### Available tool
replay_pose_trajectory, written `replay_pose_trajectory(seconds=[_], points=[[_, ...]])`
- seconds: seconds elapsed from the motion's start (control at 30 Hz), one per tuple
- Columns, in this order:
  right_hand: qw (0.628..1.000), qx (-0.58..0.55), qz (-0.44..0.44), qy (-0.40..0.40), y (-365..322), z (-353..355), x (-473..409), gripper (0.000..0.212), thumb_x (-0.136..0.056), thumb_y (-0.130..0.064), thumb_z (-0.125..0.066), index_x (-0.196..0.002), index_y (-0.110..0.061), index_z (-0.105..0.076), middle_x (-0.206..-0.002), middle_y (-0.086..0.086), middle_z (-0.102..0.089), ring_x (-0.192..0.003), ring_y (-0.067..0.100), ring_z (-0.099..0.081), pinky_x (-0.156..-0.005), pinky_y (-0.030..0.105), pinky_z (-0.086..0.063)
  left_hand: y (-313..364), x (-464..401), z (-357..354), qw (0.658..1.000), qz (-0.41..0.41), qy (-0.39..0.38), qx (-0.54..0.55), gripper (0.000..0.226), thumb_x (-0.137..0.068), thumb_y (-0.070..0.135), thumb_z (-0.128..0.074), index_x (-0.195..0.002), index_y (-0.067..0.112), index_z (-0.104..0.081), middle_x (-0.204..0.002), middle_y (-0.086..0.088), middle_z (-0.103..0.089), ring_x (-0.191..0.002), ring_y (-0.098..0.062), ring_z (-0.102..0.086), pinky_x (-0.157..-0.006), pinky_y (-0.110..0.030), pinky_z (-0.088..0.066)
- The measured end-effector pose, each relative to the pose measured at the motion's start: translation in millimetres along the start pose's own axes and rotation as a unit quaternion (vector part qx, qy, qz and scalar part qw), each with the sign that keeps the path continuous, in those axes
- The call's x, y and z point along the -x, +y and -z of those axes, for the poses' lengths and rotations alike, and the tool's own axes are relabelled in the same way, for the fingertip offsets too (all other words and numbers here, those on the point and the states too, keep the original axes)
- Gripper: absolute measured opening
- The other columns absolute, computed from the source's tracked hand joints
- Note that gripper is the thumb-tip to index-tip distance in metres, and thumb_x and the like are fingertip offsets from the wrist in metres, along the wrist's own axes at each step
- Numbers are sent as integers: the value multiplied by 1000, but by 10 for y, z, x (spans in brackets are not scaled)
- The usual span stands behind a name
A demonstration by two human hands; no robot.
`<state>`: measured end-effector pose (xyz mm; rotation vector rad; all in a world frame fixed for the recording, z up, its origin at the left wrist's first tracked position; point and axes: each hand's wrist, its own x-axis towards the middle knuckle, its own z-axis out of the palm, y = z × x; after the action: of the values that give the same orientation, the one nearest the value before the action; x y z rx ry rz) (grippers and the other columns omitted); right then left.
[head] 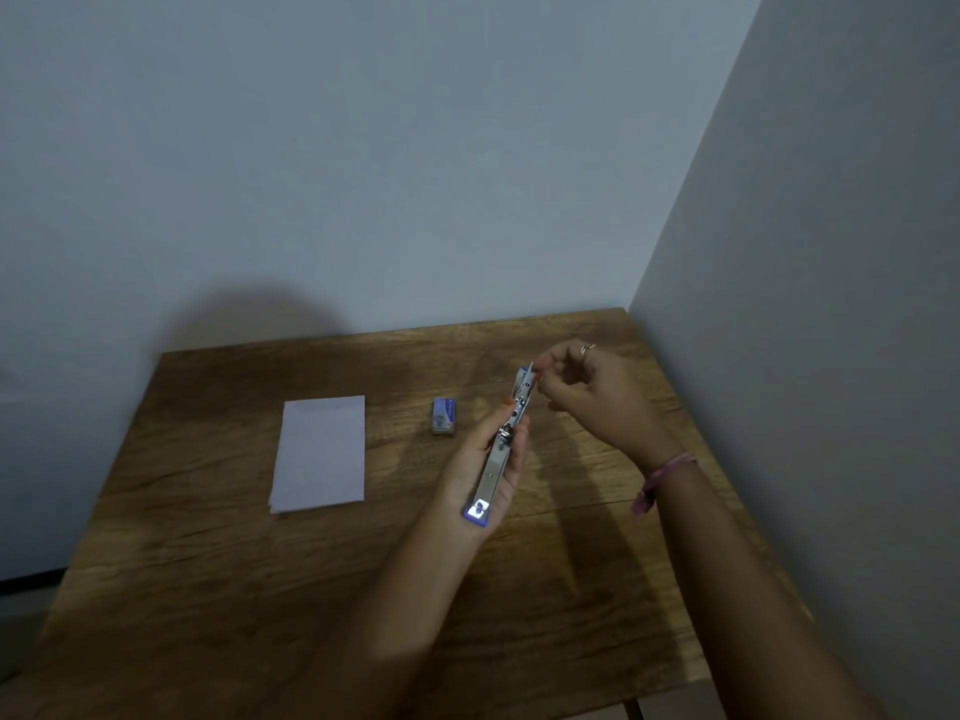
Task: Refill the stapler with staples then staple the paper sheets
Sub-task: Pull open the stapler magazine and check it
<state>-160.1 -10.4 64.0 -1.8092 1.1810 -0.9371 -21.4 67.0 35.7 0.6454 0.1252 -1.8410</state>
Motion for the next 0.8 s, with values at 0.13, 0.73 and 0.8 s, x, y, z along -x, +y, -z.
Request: replay_pose_trajectory(seconds=[0.13, 0.73, 0.8], points=[[999, 39, 1, -3, 17, -33, 18, 11, -85, -5, -61, -91, -12, -68, -77, -13, -61, -70, 14, -57, -63, 20, -47, -50, 16, 34, 1000, -4, 18, -2, 25, -76, 11, -70, -95, -5, -69, -73, -13, -68, -55, -12, -68, -48, -19, -56], [997, 20, -4, -70, 114, -44, 189, 12, -85, 1, -64, -96, 3, -66, -92, 20, -69, -81, 24, -64, -82, 38, -54, -172, 19, 174, 998, -18, 56, -12, 24, -85, 9, -65, -103, -7, -65, -71, -14, -69, -55, -13, -68, -46, -19, -56], [997, 8, -7, -78, 100, -24, 194, 16, -85, 1, -65, -100, 2, -66, -96, 18, -69, -86, 25, -65, -82, 33, -55, -163, 31, 172, 999, -13, 48, -4, 27, -84, 9, -66, -106, -6, -64, -73, -14, -68, -56, -13, -68, -48, -19, -56]])
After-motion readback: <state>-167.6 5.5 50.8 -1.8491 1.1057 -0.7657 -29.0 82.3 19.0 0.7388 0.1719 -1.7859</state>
